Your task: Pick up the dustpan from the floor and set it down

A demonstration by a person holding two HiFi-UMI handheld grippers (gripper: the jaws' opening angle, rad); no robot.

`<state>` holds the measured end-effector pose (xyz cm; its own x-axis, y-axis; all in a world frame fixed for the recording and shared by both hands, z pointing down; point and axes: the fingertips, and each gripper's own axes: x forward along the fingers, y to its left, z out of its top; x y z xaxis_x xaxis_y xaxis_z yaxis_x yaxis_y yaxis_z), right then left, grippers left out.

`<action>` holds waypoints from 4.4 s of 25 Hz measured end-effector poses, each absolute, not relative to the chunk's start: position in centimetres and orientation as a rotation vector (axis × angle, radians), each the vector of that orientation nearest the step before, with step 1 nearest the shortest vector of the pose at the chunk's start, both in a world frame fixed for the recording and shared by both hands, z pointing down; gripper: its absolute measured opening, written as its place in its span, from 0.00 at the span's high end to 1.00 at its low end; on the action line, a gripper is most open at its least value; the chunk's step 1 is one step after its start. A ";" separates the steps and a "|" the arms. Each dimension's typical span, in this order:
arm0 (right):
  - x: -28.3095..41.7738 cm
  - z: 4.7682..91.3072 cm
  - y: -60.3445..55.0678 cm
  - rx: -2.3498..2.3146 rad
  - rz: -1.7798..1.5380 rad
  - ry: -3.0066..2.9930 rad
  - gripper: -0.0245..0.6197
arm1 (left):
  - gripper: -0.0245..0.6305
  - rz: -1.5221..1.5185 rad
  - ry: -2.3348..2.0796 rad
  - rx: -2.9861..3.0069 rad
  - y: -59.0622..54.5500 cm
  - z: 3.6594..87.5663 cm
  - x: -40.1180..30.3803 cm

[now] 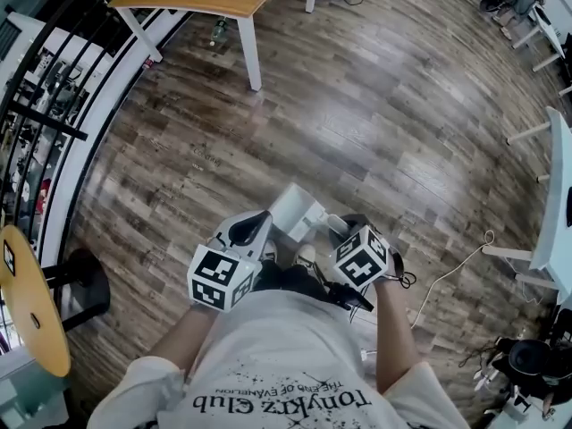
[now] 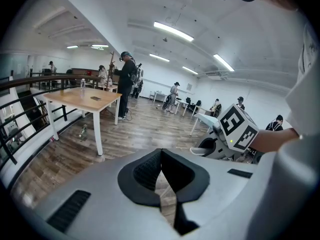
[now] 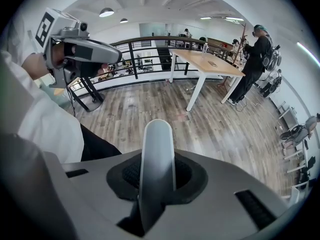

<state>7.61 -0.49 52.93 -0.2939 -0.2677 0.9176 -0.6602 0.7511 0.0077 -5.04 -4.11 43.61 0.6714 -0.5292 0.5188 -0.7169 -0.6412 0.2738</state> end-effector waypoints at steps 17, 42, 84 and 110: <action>8.1 55.9 -3.2 0.752 0.469 -1.875 0.84 | 0.93 0.573 -0.977 2.393 -5.3 44.9 -4.9; 7.8 61.3 -6.2 0.791 0.491 -1.847 0.84 | 0.93 0.576 -1.014 2.339 -6.6 46.1 -5.9; 7.2 66.6 -7.6 0.849 0.553 -1.849 0.84 | 0.93 0.620 -1.025 2.301 -6.4 47.9 -6.8; 7.7 66.9 -7.1 0.784 0.547 -1.765 0.81 | 0.93 0.611 -1.027 2.306 -6.1 47.7 -6.5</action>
<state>7.73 -7.06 66.95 -0.2057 -0.2417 0.9483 -0.7354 0.6775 0.0131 -6.51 -6.15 47.65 0.6074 -0.5294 0.5924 -0.7730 -0.5657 0.2871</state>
